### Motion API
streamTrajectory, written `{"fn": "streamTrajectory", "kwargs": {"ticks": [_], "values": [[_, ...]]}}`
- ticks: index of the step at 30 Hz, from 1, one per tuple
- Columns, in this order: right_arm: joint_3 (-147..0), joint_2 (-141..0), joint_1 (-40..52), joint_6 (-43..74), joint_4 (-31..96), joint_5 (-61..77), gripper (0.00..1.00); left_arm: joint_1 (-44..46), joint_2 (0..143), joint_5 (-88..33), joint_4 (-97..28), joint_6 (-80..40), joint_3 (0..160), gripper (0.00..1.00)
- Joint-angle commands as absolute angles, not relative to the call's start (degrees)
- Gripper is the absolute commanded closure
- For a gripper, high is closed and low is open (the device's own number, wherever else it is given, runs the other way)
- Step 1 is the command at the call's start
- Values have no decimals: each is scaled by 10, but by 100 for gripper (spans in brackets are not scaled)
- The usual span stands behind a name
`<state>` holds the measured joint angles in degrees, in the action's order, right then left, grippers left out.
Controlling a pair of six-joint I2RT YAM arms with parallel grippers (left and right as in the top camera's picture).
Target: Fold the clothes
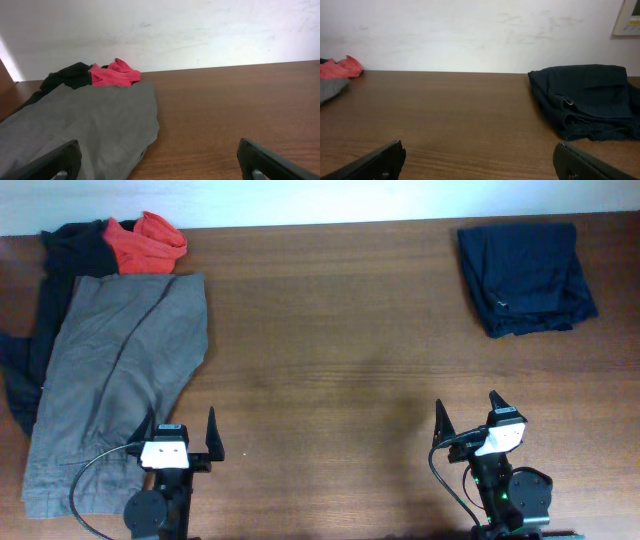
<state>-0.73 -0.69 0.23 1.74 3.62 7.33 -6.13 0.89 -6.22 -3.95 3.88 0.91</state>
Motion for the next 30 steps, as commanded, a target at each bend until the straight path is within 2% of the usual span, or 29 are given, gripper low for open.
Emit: {"fn": "streamTrajectory", "kwargs": {"ticks": [1,30], "values": [[-3,-2,0,24,37,70,1,-59,3,-70,-39,44,5,1],[-3,-2,0,24,36,71,1,-59,3,-65,-23,44,5,1]]}}
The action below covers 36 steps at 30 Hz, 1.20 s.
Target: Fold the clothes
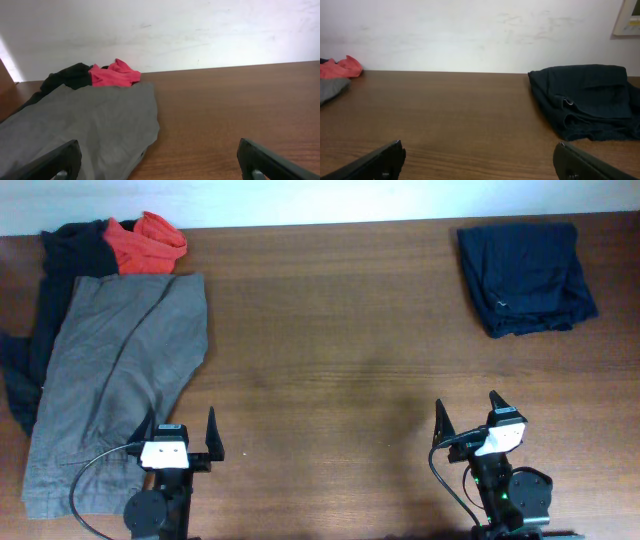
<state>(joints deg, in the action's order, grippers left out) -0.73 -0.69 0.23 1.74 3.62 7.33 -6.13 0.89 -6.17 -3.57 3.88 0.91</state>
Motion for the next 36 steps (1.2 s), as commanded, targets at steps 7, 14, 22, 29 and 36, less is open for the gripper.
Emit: {"fn": "streamTrajectory", "kwargs": {"ticks": [7,14,22,29,36], "values": [[-3,-2,0,24,1,75,1,-59,3,-62,11,44,5,1],[-17,-2,0,24,-51,120,1,-59,3,-62,21,44,24,1],[-97,-22,0,39,-14,136,1,-59,44,-62,-1,41,81,1],[-302,-241,0,32,79,184,1,-60,249,-59,-64,49,294,1],[-574,-546,0,29,261,253,1,-61,556,-48,-217,49,535,1]]}}
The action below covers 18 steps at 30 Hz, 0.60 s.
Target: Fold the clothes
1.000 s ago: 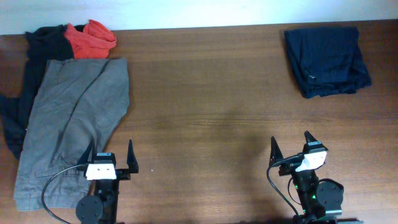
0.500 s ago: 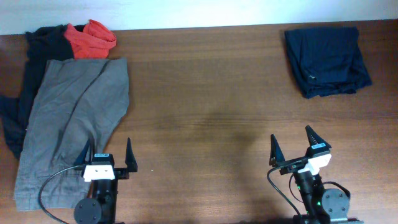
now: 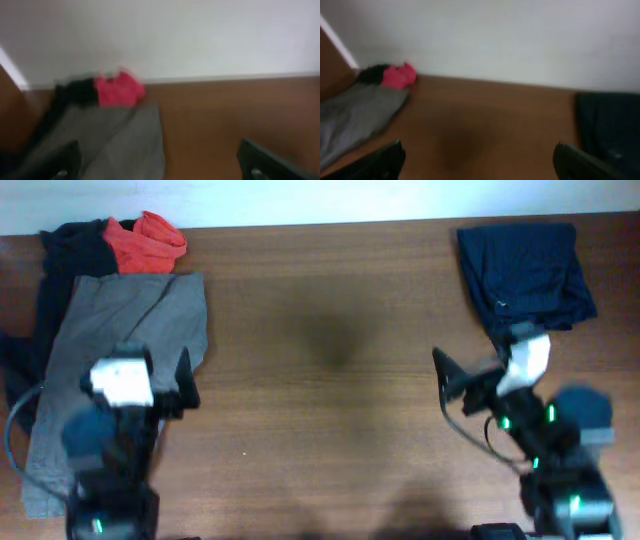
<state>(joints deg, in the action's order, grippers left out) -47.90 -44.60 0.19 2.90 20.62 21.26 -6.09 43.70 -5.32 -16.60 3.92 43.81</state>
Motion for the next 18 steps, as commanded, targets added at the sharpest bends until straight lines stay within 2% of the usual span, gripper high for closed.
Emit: {"fn": "streamTrajectory", "kwargs": {"ticks": [1,4,11,18], "values": [[-594,-569,0,27,280,255,1,-61,588,-48,-239,49,563,1],[-688,-687,0,15,366,284,1,-62,727,-49,-319,64,680,1],[-723,-828,0,15,366,361,1,-66,929,-26,-291,91,734,1],[-723,-870,0,2,366,362,1,-180,966,-18,-304,-11,733,2]]}}
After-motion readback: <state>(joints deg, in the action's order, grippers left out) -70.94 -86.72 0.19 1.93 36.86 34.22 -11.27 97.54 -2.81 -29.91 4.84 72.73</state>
